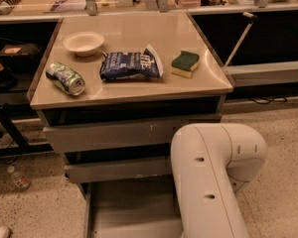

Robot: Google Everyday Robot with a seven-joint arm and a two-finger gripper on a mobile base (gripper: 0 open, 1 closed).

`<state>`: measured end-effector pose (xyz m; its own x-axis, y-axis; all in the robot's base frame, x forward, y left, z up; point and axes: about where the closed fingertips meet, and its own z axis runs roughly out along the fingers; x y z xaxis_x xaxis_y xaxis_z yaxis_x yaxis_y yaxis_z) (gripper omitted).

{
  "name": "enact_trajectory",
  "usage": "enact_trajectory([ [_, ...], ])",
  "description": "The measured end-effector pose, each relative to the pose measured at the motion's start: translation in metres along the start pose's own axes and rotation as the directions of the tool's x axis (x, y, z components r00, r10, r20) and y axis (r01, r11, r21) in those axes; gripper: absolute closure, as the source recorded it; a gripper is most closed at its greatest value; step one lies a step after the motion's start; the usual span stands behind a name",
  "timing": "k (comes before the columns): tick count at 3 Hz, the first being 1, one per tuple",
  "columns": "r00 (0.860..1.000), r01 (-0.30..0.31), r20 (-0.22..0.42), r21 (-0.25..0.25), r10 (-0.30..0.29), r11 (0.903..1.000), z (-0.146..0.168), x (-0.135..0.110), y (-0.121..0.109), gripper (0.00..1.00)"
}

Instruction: Open bottom drawer

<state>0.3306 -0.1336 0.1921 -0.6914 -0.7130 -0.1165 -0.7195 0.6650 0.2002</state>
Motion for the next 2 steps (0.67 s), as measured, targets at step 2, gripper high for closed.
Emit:
enact_trajectory([
  [2, 1.0, 0.0, 0.0, 0.0, 0.0, 1.0, 0.0, 0.0, 0.0, 0.0],
])
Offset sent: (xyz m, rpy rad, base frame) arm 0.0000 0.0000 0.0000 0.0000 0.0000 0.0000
